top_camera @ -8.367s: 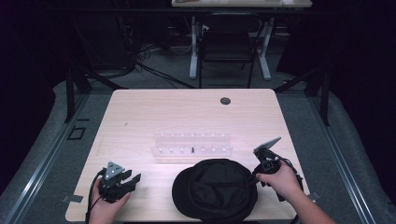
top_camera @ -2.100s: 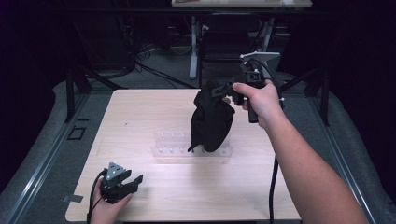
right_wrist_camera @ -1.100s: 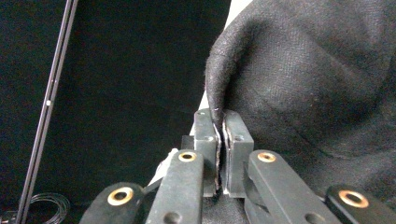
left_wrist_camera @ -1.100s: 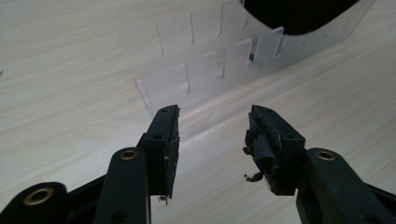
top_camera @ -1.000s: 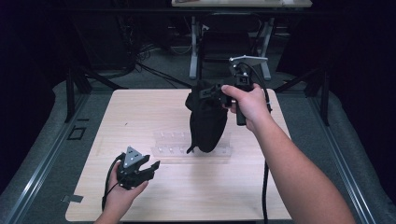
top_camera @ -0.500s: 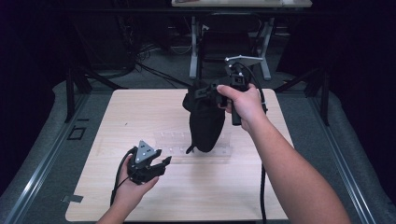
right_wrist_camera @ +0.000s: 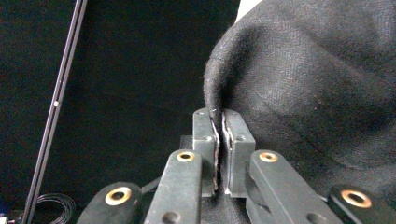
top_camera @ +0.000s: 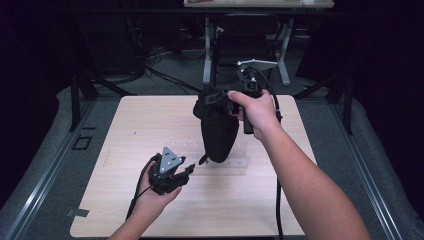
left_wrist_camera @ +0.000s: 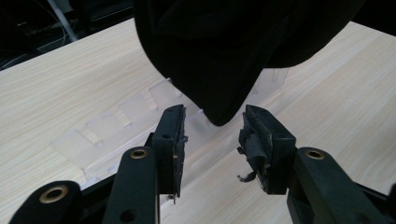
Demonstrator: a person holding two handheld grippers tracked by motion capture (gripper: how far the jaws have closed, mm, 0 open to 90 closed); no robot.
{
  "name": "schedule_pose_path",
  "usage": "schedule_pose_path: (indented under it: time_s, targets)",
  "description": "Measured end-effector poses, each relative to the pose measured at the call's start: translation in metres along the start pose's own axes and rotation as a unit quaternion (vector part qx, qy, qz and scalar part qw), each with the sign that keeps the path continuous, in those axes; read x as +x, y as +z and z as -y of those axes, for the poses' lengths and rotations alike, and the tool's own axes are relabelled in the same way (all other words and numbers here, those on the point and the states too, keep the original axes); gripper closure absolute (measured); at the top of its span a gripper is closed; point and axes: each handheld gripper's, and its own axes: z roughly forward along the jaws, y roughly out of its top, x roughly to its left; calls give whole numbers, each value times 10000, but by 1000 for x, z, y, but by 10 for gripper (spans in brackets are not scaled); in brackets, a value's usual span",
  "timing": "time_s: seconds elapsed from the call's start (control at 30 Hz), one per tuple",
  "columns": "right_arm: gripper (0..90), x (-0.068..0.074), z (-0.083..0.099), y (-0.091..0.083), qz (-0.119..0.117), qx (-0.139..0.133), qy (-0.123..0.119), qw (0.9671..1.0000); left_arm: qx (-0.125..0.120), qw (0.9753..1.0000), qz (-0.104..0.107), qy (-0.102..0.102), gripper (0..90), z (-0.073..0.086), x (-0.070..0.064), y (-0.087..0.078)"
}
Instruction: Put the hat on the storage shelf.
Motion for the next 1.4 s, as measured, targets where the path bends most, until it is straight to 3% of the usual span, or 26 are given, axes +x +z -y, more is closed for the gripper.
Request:
schedule_pose_path:
  time_s: [0.27,0.67,1.1,1.4]
  targets:
    - [855,2,0,3,33,-7,-51,10000,20,9999,134,60,661,-7,-10,12]
    - [843,2,1,3,29,-22,-100,9999,26,10000,84,41,808,-13,-15,22]
    - [763,6,1,-2,-121,-99,-78,9998,46,10000,7,56,830,-12,-16,22]
    - [757,12,0,-8,-101,-150,-182,9997,36,10000,-85,12,843,-11,-10,20]
